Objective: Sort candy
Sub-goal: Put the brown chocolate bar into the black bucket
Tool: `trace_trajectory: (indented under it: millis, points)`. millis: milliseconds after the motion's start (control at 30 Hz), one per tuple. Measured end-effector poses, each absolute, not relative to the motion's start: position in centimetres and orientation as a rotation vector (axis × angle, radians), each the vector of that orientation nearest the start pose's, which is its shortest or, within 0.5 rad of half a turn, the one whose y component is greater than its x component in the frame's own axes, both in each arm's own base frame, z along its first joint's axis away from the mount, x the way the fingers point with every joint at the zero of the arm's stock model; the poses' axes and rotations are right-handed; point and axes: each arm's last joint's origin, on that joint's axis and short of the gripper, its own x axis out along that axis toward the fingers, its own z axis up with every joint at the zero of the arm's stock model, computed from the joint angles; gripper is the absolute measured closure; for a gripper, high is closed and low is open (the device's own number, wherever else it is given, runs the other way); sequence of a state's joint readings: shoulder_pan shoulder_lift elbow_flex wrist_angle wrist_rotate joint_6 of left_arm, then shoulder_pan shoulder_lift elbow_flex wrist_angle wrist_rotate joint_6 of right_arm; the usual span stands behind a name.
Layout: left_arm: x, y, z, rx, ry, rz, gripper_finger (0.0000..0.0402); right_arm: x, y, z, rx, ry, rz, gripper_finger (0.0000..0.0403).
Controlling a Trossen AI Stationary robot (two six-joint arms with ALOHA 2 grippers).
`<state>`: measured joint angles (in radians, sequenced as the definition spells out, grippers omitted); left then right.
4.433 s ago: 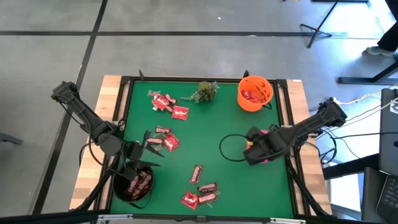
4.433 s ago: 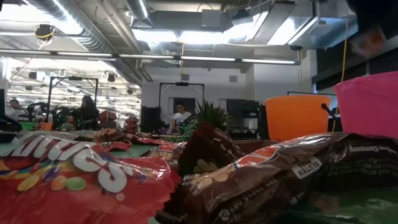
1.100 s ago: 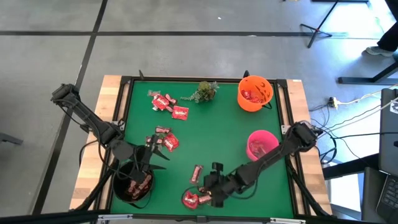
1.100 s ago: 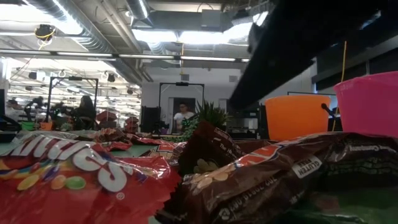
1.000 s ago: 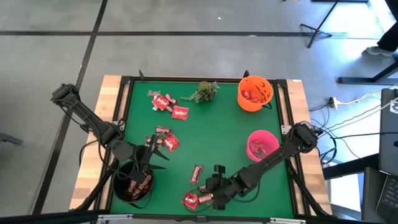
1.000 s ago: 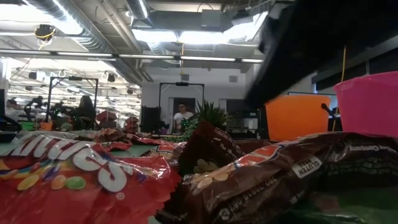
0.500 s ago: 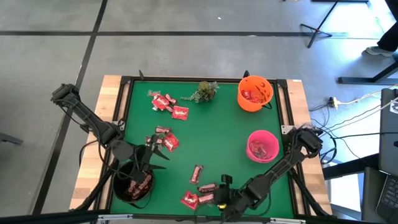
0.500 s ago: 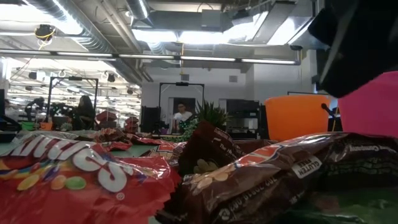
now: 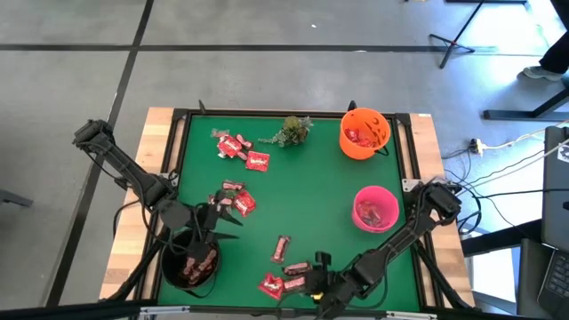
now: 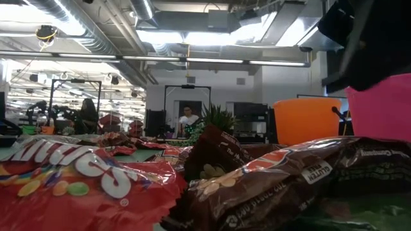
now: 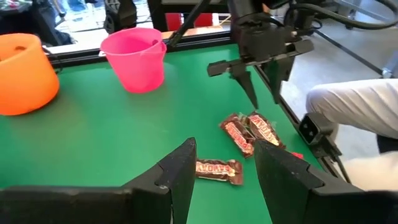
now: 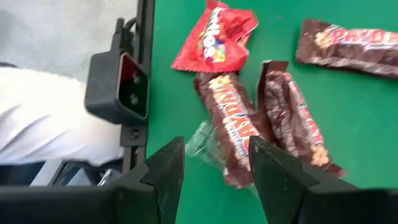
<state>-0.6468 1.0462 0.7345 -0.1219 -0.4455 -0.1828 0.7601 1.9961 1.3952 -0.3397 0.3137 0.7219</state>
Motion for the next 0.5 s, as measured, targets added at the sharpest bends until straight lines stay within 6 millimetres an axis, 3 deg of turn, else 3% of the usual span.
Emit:
trace_trajectory:
  millis: [500]
  points:
    - [18.7,-12.43,27.48,-0.033,0.383,-0.108,0.0249,31.19,28.32,17.81,0.109,0.888,0.127,0.0226]
